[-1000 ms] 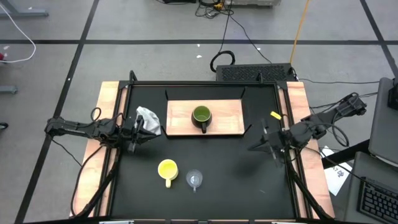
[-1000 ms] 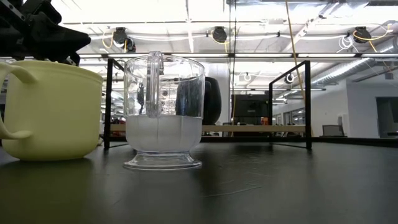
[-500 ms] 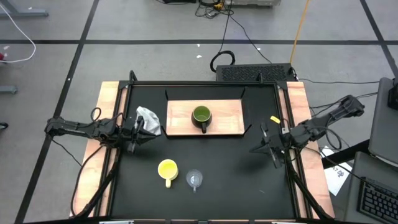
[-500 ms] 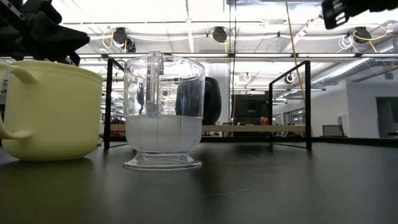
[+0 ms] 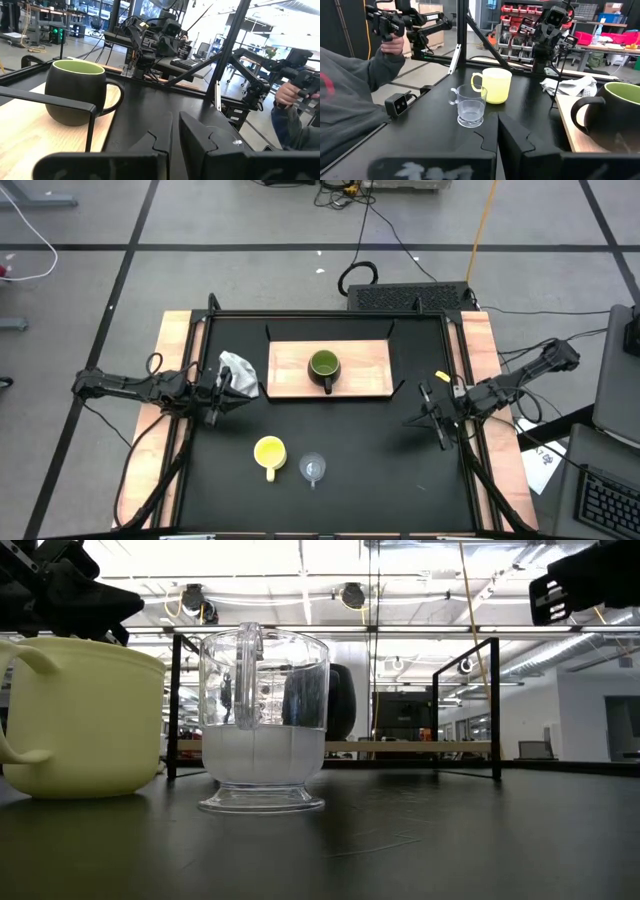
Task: Stack small to large cups/mugs on shelf
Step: Put the black mug on the shelf
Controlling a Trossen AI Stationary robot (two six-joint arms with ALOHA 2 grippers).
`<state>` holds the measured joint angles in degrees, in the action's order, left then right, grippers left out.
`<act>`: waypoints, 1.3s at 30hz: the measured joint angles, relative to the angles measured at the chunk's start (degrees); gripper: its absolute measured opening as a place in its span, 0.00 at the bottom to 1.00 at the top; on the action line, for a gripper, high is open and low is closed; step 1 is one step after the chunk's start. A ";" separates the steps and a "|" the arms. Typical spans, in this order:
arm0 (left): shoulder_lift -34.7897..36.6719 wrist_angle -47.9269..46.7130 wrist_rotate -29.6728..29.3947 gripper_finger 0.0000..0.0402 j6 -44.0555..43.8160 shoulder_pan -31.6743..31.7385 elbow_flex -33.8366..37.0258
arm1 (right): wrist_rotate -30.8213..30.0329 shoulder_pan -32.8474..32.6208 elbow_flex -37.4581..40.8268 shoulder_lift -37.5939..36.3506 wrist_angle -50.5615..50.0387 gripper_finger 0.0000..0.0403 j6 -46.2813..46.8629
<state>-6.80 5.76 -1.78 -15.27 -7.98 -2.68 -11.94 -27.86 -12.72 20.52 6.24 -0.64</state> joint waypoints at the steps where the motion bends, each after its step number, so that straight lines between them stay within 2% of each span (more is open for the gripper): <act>1: 0.01 -0.01 0.00 0.08 0.00 -0.01 0.00 | 0.00 0.00 0.34 -0.36 0.05 0.00 0.00; 18: 0.01 -0.02 0.00 0.08 0.04 -0.01 0.00 | 0.02 0.00 4.24 -3.26 4.12 0.00 -1.29; 21: 0.01 -0.02 0.00 0.08 0.04 0.01 0.00 | 0.03 0.00 5.71 -4.40 6.43 0.00 -1.86; 39: -0.01 -0.07 0.00 0.08 0.07 0.01 0.00 | 0.04 -0.02 9.41 -12.77 5.85 0.00 -3.06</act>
<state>-6.81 5.69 -1.78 -15.20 -7.97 -2.68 -11.90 -27.88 -3.31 7.75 12.09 -3.70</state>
